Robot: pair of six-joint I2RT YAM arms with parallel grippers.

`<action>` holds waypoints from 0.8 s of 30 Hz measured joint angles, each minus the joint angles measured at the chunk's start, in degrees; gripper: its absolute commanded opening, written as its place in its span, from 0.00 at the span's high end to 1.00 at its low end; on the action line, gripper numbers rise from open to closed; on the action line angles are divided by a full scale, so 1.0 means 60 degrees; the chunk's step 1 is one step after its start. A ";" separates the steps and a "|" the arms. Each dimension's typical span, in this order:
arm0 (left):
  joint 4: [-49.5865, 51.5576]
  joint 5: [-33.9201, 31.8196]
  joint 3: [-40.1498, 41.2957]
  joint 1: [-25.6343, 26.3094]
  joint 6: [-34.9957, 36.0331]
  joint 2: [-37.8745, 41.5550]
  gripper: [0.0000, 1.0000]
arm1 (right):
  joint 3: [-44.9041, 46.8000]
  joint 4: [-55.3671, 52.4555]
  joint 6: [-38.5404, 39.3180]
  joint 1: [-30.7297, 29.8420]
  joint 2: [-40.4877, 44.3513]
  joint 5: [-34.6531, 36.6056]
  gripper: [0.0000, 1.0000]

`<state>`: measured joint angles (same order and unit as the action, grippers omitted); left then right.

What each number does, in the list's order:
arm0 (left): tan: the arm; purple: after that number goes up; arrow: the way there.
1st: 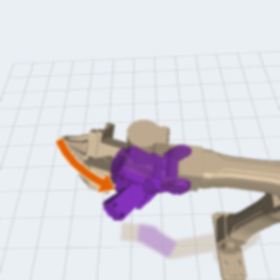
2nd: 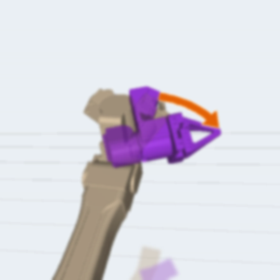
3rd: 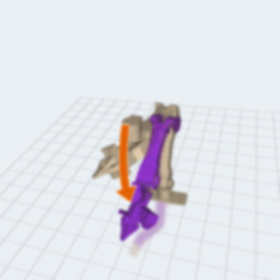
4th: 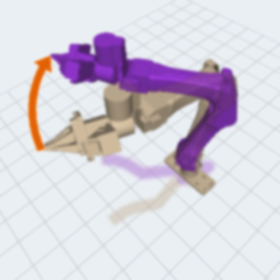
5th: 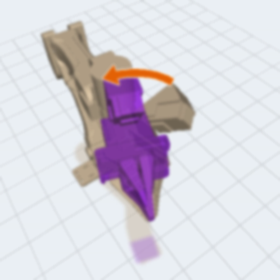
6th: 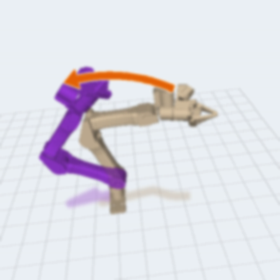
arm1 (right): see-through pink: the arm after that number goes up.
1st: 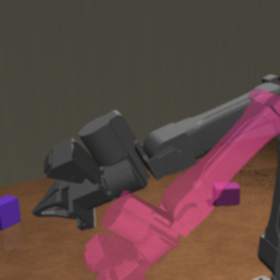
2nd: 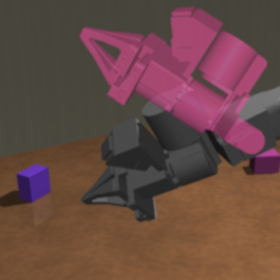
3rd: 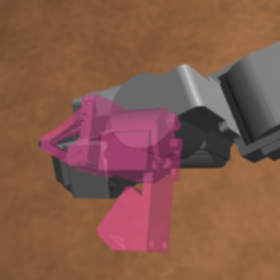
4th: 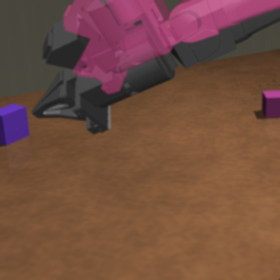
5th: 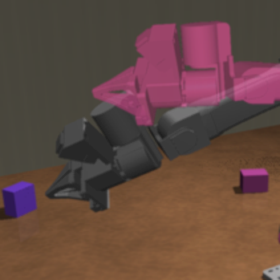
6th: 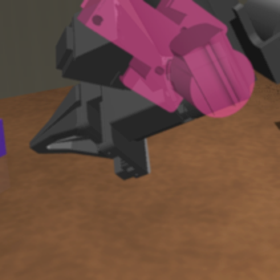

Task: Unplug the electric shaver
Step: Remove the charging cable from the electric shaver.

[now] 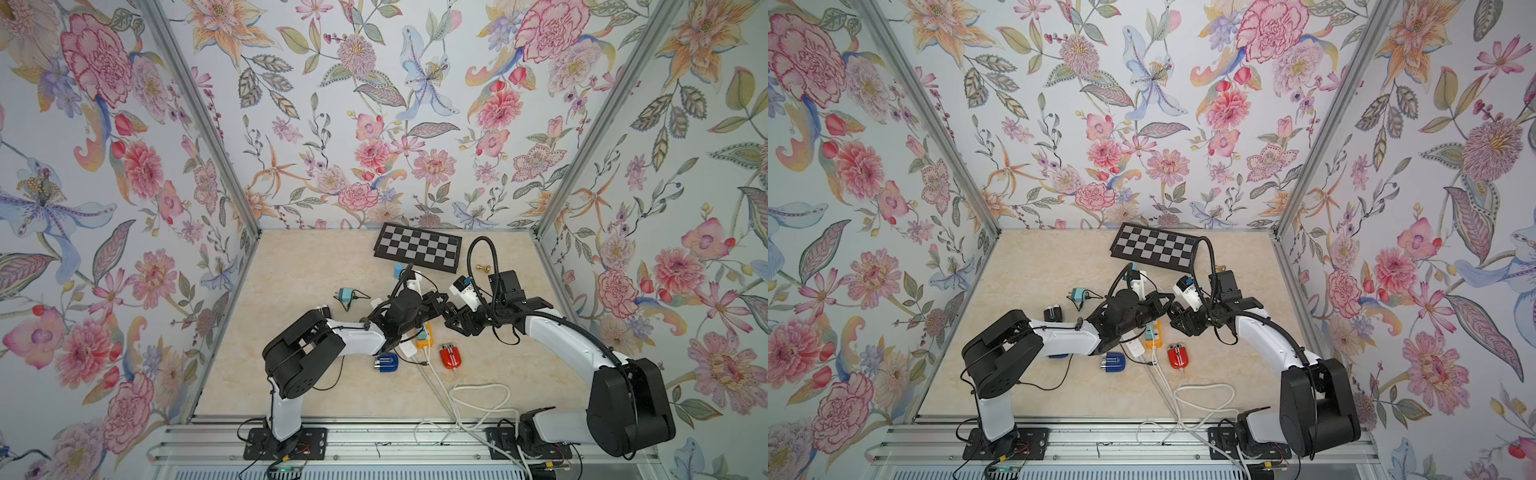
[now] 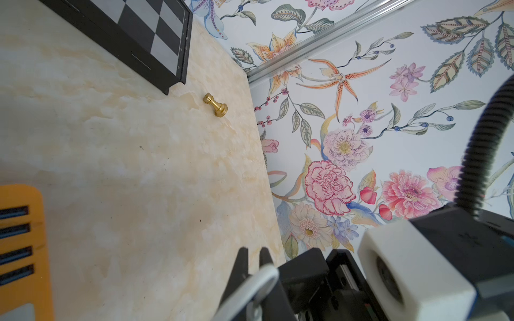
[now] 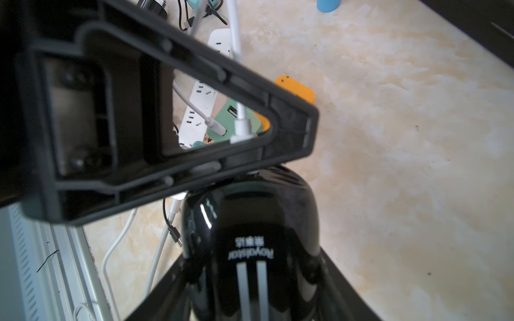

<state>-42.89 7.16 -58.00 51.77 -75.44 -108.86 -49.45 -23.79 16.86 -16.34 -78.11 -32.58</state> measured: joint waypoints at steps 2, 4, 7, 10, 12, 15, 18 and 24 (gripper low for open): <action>0.0076 0.0011 -0.0051 0.0000 -0.0004 0.0000 1.00 | 0.0058 0.0007 -0.0058 -0.0062 0.0171 0.0244 0.60; 0.0120 0.0091 -0.0131 0.0025 -0.0004 0.0000 1.00 | 0.0157 0.0011 0.0029 -0.0080 0.0404 0.0484 0.61; 0.0142 0.0091 -0.0204 0.0069 -0.0004 0.0000 1.00 | 0.0193 0.0007 0.0313 -0.0058 0.0539 0.0707 0.61; 0.0178 0.0091 -0.0208 0.0073 -0.0004 0.0000 1.00 | 0.0189 0.0004 0.0517 0.0004 0.0525 0.0718 0.62; 0.0193 0.0087 -0.0208 0.0073 -0.0007 0.0000 1.00 | 0.0182 -0.0007 0.0543 0.0004 0.0521 0.0681 0.63; 0.0240 0.0087 -0.0208 0.0073 -0.0007 0.0018 1.00 | 0.0186 -0.0036 0.0335 -0.0127 0.0576 0.0750 0.62; 0.0328 0.0160 -0.0208 0.0073 -0.0011 0.0073 1.00 | 0.0324 -0.0025 -0.0153 -0.0397 0.0889 0.1158 0.62; 0.0488 0.0455 -0.0211 0.0168 -0.0011 0.0164 1.00 | 0.0747 -0.0047 -0.0481 -0.0648 0.1596 0.1778 0.65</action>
<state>-39.97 9.89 -59.27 52.77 -75.50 -107.87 -44.97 -24.08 13.98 -20.23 -68.53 -21.91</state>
